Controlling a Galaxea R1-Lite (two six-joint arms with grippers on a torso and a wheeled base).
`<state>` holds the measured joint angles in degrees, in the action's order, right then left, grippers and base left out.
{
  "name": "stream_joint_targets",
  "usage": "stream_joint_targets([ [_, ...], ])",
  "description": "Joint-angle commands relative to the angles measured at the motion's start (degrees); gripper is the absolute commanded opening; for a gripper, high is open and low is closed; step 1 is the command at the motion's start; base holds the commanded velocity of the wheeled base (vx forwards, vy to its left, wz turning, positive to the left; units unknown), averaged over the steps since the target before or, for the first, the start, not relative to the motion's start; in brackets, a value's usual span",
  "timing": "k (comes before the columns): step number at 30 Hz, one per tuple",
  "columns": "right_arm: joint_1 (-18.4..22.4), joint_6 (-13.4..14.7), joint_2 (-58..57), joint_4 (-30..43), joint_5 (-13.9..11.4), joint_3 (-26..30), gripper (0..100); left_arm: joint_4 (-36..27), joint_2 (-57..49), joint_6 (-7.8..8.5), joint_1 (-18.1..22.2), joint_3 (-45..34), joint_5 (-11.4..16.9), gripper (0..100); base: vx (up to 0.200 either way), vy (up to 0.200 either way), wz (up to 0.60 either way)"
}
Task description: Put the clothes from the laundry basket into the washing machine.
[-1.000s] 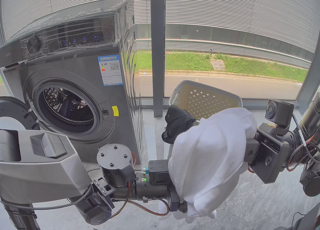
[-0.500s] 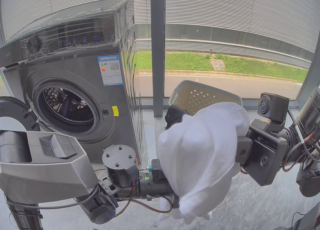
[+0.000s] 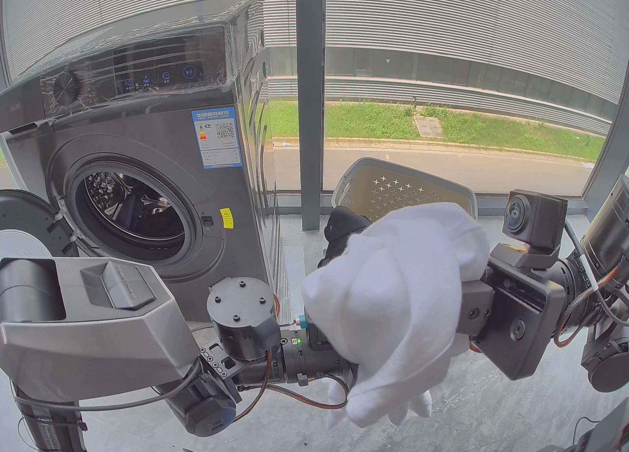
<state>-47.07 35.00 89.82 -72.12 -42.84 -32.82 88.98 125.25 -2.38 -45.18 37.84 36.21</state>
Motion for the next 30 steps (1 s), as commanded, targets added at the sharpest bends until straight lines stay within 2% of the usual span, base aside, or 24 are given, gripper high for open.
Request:
stream_joint_targets([
  [1, 0.0, 0.0, -0.3, 0.0, 0.0, 0.2, 0, 0.0, -0.1, -0.7, 0.4, 0.7, -1.0, 0, 0.0, 0.0, 0.0],
  [5, 0.0, 0.1, -0.7, 0.0, 0.1, 0.3, 0, 0.1, 0.2, -1.84, 1.0, 2.1, -3.3, 0, 0.0, 0.0, 0.0],
  [9, 0.3, 0.0, -1.3, 0.0, 0.1, 1.4, 0, 0.1, -0.1, -2.37, 1.6, 2.9, -4.4, 0, 0.0, 0.0, 0.0],
  [12, 0.7, -0.2, -2.5, 0.0, 0.4, 5.2, 0, 0.1, -0.7, -2.63, 3.1, 4.0, -5.1, 0, 0.0, 0.0, 0.0],
  [13, 1.7, -0.5, -3.5, 0.0, 0.8, 8.6, 0, 0.1, -1.7, -2.72, 4.1, 4.4, -5.8, 0, 0.0, 0.0, 0.0],
  [15, 3.0, -1.1, -5.6, 0.0, 1.0, 14.5, 0, 0.1, -2.6, -4.21, 6.0, 4.7, -7.1, 0, 0.0, 0.0, 0.0],
  [18, 4.3, -1.6, -8.0, 0.0, 1.0, 21.5, 0, 0.1, -4.1, -5.45, 8.0, 5.6, -9.0, 0, 0.0, 0.0, 0.0],
  [22, 5.2, -1.8, -8.9, 0.0, 1.0, 27.8, 0, 0.2, -5.0, -5.8, 9.2, 7.2, -9.3, 0, 0.0, 0.0, 0.0],
  [25, 5.4, -1.9, -7.9, 0.0, 1.0, 29.6, 0, 0.2, -5.4, -5.88, 9.2, 8.0, -9.5, 0, 0.0, 0.0, 0.0],
  [29, 5.7, -2.9, -1.4, 0.0, 1.2, 29.8, 0, 0.4, -6.9, -7.55, 8.5, 8.0, -10.5, 0, 0.0, 0.0, 0.0],
  [30, 5.7, -3.1, -0.8, 0.0, 1.3, 29.7, 0, 0.5, -7.0, -7.55, 8.5, 8.0, -10.5, 0, 0.0, 0.0, 0.0],
])
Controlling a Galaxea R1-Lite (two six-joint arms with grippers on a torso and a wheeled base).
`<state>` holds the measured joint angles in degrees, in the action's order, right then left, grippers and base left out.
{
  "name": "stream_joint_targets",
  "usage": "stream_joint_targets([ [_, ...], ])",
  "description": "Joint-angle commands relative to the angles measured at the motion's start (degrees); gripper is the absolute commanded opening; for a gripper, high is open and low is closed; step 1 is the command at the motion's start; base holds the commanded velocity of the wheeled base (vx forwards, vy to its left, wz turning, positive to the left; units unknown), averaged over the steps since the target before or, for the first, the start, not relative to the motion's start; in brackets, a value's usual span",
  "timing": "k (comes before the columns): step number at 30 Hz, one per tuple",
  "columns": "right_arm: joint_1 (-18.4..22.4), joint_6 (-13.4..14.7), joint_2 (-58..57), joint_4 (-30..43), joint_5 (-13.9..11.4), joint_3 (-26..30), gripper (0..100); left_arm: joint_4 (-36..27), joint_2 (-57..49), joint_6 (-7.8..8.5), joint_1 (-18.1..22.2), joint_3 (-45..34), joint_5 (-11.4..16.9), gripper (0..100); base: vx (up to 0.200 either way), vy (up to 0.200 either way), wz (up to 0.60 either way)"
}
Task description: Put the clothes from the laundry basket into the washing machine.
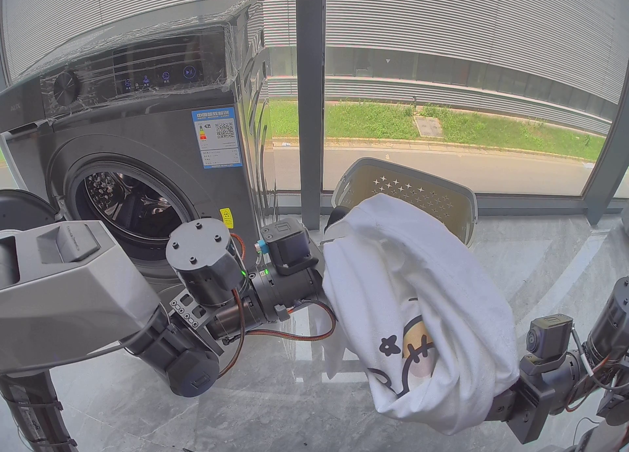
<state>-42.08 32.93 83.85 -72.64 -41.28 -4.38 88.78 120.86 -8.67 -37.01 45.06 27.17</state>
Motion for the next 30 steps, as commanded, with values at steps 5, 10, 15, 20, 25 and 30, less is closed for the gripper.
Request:
stream_joint_targets([
  [5, 3.4, -10.0, 16.7, 0.5, 2.2, -0.6, 0, 0.7, -6.0, -1.7, 0.4, 0.9, -2.6, 0, 0.0, 0.0, 0.0],
  [10, 6.2, -17.2, 22.0, 0.5, 2.0, -0.6, 100, 0.6, -8.4, -2.41, 0.5, 0.6, -2.9, 0, 0.0, 0.0, 0.0],
  [15, 8.6, -17.5, 21.6, 0.5, 5.1, -1.3, 100, 0.7, -9.0, -3.11, 1.4, 0.4, -4.1, 0, 0.0, 0.0, 0.0],
  [20, 12.0, -17.5, 18.5, 0.5, 6.4, -1.2, 100, 0.7, -9.1, -3.11, 1.8, 0.2, -4.1, 0, 0.0, 0.0, 0.0],
  [25, 16.3, -17.5, 13.1, 0.5, 6.4, -3.6, 100, 0.7, -9.1, -3.29, 2.1, -3.7, -4.2, 0, 0.0, 0.0, 0.0],
  [30, 22.8, -17.1, 4.3, 0.5, 5.9, -5.0, 100, 0.7, -11.7, -3.2, 6.3, -18.5, -6.9, 0, 0.0, 0.0, 0.0],
])
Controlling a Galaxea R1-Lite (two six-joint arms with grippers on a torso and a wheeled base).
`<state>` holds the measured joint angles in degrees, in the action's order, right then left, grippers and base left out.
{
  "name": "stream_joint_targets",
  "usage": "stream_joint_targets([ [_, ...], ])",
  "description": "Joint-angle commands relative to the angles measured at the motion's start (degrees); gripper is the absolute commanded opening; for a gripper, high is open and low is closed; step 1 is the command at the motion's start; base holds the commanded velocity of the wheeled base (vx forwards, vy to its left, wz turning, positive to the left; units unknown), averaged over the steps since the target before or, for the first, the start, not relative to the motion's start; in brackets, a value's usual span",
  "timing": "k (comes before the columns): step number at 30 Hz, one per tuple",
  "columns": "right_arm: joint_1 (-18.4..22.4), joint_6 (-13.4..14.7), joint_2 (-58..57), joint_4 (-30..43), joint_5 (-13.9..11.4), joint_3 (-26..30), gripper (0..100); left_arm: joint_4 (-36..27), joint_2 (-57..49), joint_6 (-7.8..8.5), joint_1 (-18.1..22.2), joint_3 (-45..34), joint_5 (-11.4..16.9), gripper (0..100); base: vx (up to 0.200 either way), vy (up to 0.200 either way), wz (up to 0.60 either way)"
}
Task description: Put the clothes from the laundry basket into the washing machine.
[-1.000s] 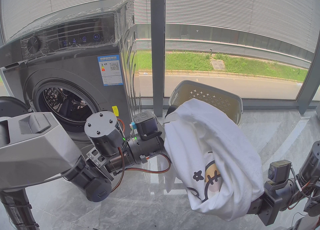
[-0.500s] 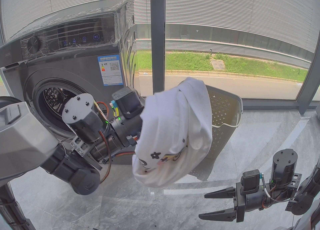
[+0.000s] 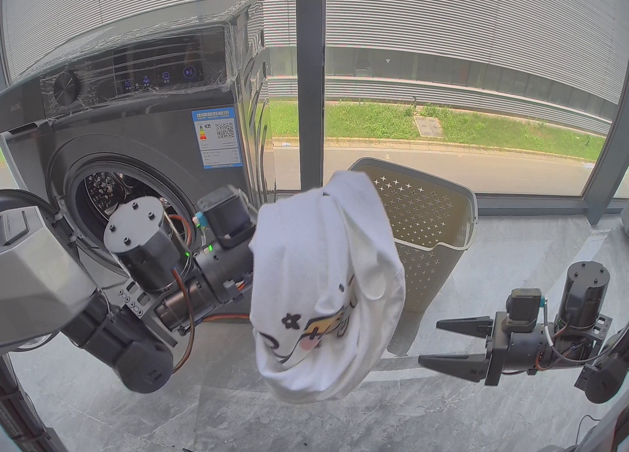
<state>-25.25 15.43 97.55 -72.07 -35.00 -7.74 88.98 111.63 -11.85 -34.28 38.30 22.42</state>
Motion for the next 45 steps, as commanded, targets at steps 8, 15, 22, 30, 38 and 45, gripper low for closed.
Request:
stream_joint_targets([
  [8, 10.7, 0.7, -13.3, -0.1, -1.8, -3.5, 100, 0.2, -6.4, -2.65, 11.8, -26.3, -6.2, 0, 0.0, 0.0, 0.0],
  [15, 13.6, 1.4, -13.3, -0.2, -1.8, -5.0, 100, -0.6, -10.0, -2.74, 16.1, -26.8, -7.0, 0, 0.0, 0.0, 0.0],
  [22, 15.4, 2.0, -14.6, -0.1, -1.7, -4.7, 100, -2.5, -11.2, -3.36, 21.8, -26.7, -8.7, 0, 0.0, 0.0, 0.0],
  [30, 15.8, 2.3, -14.4, -0.1, -1.7, -5.1, 100, -2.7, -12.1, -3.53, 23.9, -25.9, -10.3, 0, 0.0, 0.0, 0.0],
  [38, 15.8, 2.3, -14.5, -0.1, -1.7, -5.0, 100, -2.5, -12.4, -2.83, 23.7, -26.5, -6.4, 0, 0.0, 0.0, 0.0],
  [45, 15.7, 2.3, -14.4, -0.1, -1.8, -4.9, 100, -2.2, -12.3, -2.83, 23.5, -28.6, -5.0, 0, 0.0, 0.086, 0.0],
])
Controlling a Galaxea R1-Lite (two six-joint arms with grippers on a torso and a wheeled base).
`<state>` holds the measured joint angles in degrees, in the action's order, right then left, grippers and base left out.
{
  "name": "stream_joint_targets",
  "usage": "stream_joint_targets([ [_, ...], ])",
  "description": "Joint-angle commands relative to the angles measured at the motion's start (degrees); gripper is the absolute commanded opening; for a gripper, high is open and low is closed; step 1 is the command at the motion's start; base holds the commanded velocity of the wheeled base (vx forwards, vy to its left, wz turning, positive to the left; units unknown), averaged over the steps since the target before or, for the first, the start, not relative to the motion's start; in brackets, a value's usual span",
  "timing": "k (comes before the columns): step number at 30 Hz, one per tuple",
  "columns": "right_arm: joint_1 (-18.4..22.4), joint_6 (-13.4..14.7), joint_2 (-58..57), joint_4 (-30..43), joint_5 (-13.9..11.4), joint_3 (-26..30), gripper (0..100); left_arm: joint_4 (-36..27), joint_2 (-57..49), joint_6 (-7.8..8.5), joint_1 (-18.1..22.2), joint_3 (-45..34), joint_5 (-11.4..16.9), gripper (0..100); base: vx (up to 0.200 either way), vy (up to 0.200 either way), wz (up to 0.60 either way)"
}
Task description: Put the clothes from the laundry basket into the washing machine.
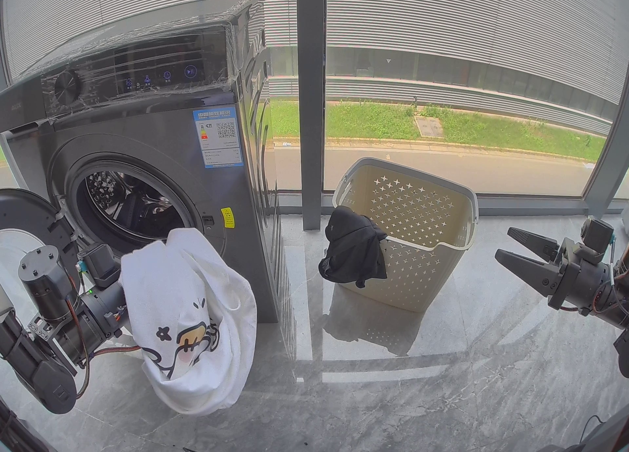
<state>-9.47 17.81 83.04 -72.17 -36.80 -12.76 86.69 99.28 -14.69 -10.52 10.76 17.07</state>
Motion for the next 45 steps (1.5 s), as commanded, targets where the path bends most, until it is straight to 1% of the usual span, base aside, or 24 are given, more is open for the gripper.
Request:
stream_joint_targets([
  [1, -0.1, 0.0, 0.1, 0.0, 0.0, 0.1, 100, 0.1, 0.0, 0.01, -0.3, -1.4, 1.0, 0, 0.0, 0.2, 0.0],
  [3, -0.1, 0.0, 0.1, 0.0, 0.0, 0.1, 100, 0.1, 0.1, 0.01, -0.3, -1.8, 1.8, 0, 0.0, 0.2, 0.0],
  [39, -0.6, -0.1, 0.5, 0.0, -0.1, 0.0, 100, 0.1, 1.6, 0.1, 0.1, -0.5, 1.9, 0, 0.0, 0.2, 0.0],
  [45, -0.8, 0.0, 0.5, 0.0, -0.1, 0.0, 100, -0.3, 4.2, 0.28, -0.3, 0.7, 1.2, 0, 0.0, 0.0, 0.0],
])
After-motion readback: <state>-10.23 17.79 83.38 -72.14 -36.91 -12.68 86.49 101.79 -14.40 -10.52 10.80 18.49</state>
